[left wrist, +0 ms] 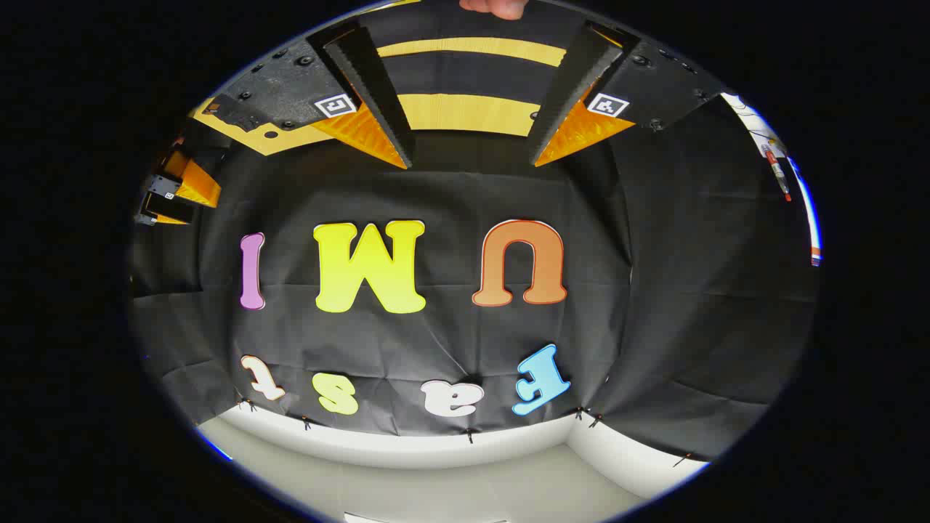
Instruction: Grasp the waist and the cuffs of the jeans and fold them to make the two legs overlap; first hold the waist and fold one-third of the jeans toward the cuffs, then hold the cuffs and fold the remaining one-third in the same direction to finish folding.
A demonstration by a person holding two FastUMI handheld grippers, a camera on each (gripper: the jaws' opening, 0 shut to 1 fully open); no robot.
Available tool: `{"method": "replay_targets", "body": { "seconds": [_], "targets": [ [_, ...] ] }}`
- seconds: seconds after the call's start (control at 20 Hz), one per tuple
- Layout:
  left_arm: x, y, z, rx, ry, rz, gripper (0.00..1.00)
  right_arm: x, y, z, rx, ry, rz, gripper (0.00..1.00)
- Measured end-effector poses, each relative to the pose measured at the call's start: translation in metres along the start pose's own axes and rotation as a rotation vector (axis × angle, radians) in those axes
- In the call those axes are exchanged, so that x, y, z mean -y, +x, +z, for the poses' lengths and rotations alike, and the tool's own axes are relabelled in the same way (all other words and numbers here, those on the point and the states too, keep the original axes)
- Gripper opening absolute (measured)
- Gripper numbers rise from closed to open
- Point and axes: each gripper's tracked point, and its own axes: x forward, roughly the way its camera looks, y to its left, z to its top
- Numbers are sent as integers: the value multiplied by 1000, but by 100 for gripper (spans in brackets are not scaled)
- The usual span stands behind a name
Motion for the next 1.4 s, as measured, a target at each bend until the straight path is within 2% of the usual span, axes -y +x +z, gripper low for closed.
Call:
{"method": "replay_targets", "body": {
  "seconds": [0.35, 0.5, 0.55, 0.95, 1.0, 1.25, 1.4],
  "targets": [
    [4, -5, 3, 17, 10, -1, 99, 14, -1, 2, 8, 0, -13, 94],
    [9, -3, -3, -2, -5, -9, 99, 25, -6, -1, 9, -12, -29, 100],
    [9, -3, -5, -11, -9, -10, 99, 29, -7, -2, 6, -14, -34, 97],
    [6, -1, -16, -42, -5, 10, 99, 47, -9, -11, -13, -11, -49, 98],
    [6, -1, -19, -51, -10, 17, 99, 52, -7, -13, -19, -8, -54, 94],
    [-19, -4, -38, -100, -34, 84, 99, 93, -8, -28, -61, -9, -110, 97],
    [-70, -14, -74, -200, -111, 180, 99, 144, -13, -48, -128, 32, -175, 94]
  ]
}}
